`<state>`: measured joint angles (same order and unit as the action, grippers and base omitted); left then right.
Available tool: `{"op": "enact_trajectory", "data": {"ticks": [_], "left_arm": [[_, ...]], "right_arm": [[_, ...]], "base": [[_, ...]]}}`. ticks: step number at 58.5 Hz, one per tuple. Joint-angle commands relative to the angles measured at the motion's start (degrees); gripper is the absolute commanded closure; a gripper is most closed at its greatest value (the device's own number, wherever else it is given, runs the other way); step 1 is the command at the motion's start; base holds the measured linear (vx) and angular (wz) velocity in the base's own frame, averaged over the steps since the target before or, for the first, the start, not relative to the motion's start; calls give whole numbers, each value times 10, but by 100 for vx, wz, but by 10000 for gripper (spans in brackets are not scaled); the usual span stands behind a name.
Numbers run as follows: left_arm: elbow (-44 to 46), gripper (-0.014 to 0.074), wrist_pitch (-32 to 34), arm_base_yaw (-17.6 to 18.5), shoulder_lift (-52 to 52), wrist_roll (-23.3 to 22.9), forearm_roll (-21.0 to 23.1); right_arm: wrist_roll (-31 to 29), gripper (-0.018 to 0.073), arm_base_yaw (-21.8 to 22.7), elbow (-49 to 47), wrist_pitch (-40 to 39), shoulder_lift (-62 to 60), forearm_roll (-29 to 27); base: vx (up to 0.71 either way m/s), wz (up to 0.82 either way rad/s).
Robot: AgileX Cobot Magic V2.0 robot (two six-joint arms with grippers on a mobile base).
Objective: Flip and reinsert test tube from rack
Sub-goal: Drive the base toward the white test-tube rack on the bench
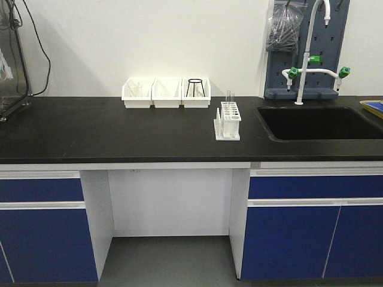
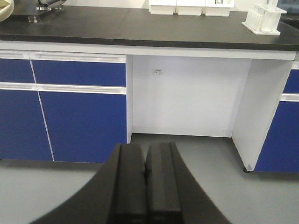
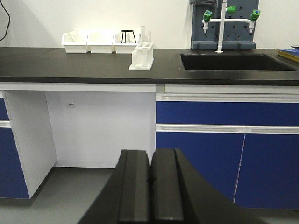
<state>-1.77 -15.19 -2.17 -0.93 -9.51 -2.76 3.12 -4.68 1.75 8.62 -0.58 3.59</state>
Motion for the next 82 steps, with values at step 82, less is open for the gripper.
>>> {"op": "enact_trajectory", "data": {"ticks": [82], "left_arm": [[-1, 603, 49, 2, -6, 0, 3]], "right_arm": [[-4, 568, 1, 1, -50, -6, 1]], "base": [[14, 0]]}}
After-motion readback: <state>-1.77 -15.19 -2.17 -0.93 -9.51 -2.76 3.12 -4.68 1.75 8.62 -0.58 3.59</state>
